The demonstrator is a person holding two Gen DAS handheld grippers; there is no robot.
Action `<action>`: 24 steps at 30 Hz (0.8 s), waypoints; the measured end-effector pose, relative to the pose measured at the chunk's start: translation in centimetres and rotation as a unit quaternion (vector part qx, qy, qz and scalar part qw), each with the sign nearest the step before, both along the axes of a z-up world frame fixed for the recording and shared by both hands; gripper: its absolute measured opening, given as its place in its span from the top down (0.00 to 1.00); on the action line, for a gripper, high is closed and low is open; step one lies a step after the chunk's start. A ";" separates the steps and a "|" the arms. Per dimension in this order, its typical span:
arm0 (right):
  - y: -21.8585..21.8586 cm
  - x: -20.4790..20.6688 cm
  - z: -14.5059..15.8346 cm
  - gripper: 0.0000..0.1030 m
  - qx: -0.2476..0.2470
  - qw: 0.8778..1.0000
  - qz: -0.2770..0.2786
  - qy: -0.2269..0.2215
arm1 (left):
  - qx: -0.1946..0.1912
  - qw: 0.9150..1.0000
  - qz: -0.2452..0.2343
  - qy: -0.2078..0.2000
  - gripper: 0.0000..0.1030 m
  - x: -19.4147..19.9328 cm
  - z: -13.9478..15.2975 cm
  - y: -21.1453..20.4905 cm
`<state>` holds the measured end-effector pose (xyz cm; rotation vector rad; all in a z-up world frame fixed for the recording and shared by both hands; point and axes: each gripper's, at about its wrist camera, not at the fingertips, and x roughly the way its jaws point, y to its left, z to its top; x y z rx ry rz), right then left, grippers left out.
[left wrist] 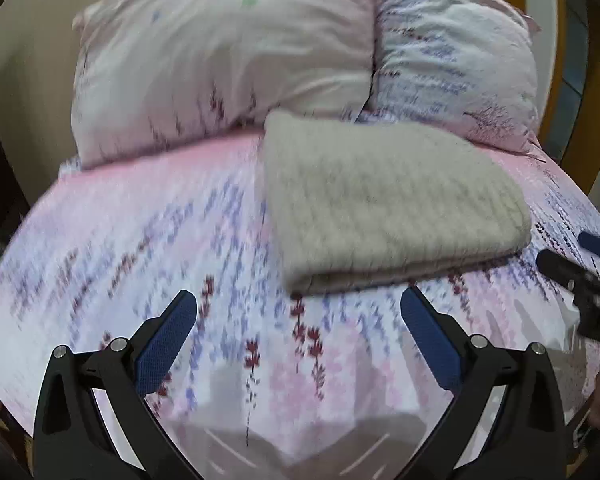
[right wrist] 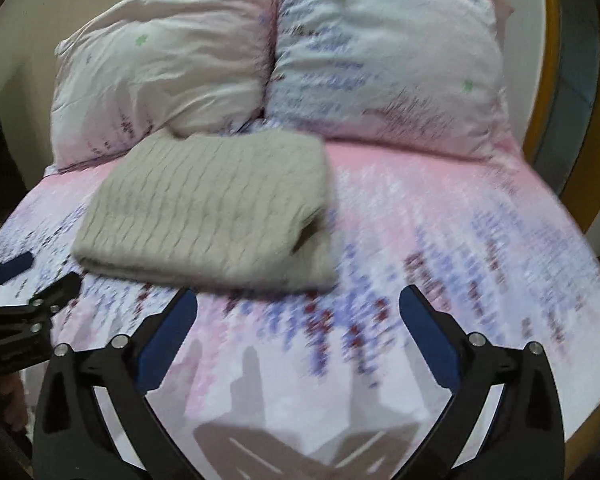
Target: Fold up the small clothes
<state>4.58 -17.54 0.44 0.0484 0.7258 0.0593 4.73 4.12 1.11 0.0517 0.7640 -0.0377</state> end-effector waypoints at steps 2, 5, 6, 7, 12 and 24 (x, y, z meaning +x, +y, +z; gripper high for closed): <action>0.8 0.3 -0.9 0.02 0.000 1.000 0.006 0.020 | -0.011 1.000 0.006 0.015 0.01 0.0 -0.8 0.3; 2.0 1.0 -2.1 0.02 -0.016 0.999 0.008 0.043 | -0.018 0.999 0.010 0.043 0.01 0.6 -1.7 0.4; 2.3 1.2 -2.3 0.02 -0.018 0.999 0.010 0.048 | -0.015 0.999 0.010 0.048 0.01 0.7 -1.9 0.4; 2.6 1.3 -2.6 0.02 -0.017 0.998 0.013 0.053 | -0.011 0.999 0.009 0.051 0.01 0.8 -2.1 0.3; 2.9 1.8 -3.6 0.02 0.001 0.997 0.010 0.072 | -0.006 0.997 0.006 0.077 0.01 1.4 -2.9 0.1; 3.6 2.0 -4.1 0.02 -0.009 0.997 -0.006 0.070 | 0.009 0.997 0.009 0.079 0.01 2.1 -3.2 0.2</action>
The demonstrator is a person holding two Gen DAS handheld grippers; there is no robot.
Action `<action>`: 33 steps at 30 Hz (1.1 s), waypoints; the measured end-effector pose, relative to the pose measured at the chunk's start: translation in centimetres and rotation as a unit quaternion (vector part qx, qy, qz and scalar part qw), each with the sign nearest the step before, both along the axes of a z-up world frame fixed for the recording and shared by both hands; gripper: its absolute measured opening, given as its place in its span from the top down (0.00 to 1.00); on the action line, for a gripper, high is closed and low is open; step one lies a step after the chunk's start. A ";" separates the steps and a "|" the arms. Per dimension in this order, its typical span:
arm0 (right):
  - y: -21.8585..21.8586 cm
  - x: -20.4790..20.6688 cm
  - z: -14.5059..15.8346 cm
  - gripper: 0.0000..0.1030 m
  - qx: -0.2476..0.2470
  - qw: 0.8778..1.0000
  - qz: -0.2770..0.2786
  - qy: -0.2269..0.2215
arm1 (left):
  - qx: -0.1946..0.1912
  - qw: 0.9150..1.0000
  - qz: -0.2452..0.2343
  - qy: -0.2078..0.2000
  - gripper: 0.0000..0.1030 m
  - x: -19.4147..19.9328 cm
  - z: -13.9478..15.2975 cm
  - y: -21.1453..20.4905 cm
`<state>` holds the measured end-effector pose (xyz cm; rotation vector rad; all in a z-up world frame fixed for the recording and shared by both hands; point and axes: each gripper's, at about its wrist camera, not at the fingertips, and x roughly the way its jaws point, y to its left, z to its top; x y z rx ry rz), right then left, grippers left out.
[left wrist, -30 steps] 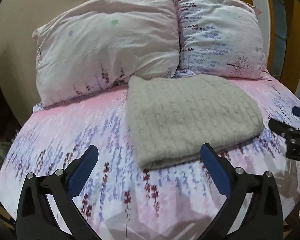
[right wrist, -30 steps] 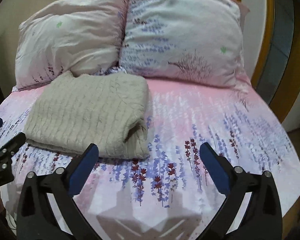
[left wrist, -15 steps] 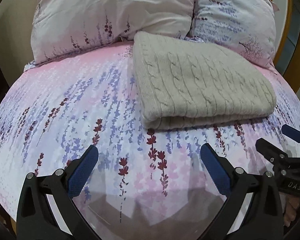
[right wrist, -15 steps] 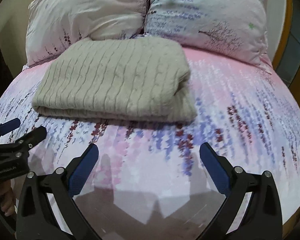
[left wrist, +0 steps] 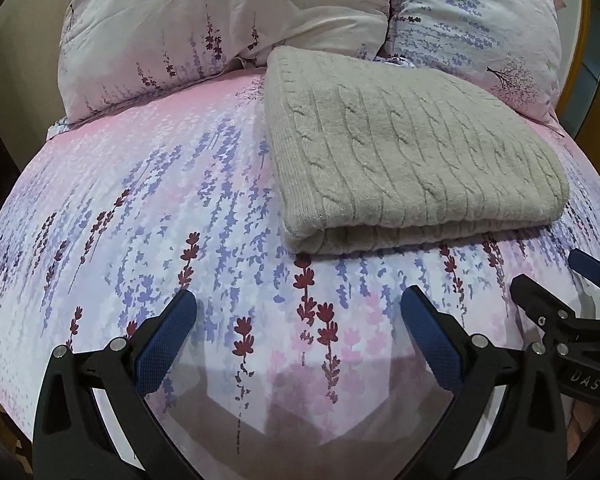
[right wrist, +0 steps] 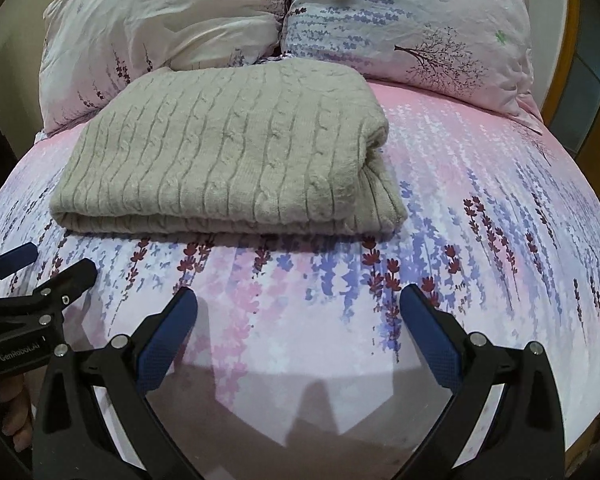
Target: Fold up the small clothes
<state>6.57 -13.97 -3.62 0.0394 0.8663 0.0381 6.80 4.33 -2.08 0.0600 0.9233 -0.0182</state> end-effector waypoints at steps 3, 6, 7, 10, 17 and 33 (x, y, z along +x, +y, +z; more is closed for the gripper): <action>0.1 -0.2 0.0 0.02 -0.001 1.000 -0.003 -0.003 | 0.000 1.000 -0.001 0.000 0.01 0.2 0.0 0.1; 0.2 -0.2 0.0 0.02 -0.001 1.000 -0.003 -0.003 | 0.000 1.000 0.000 -0.001 0.01 0.2 0.0 0.0; 0.2 -0.2 0.0 0.02 0.000 1.000 -0.003 -0.003 | 0.000 1.000 0.001 -0.001 0.01 0.2 0.0 0.0; 0.2 -0.2 0.0 0.02 0.000 1.000 -0.003 -0.003 | 0.000 1.000 0.001 -0.001 0.01 0.2 0.0 0.0; 0.1 -0.2 -0.1 0.02 0.000 1.000 -0.002 -0.003 | 0.000 1.000 0.000 -0.001 0.01 0.2 0.0 0.0; 0.1 -0.2 0.0 0.02 0.000 1.000 -0.002 -0.004 | 0.000 1.000 0.001 -0.001 0.01 0.2 0.0 0.0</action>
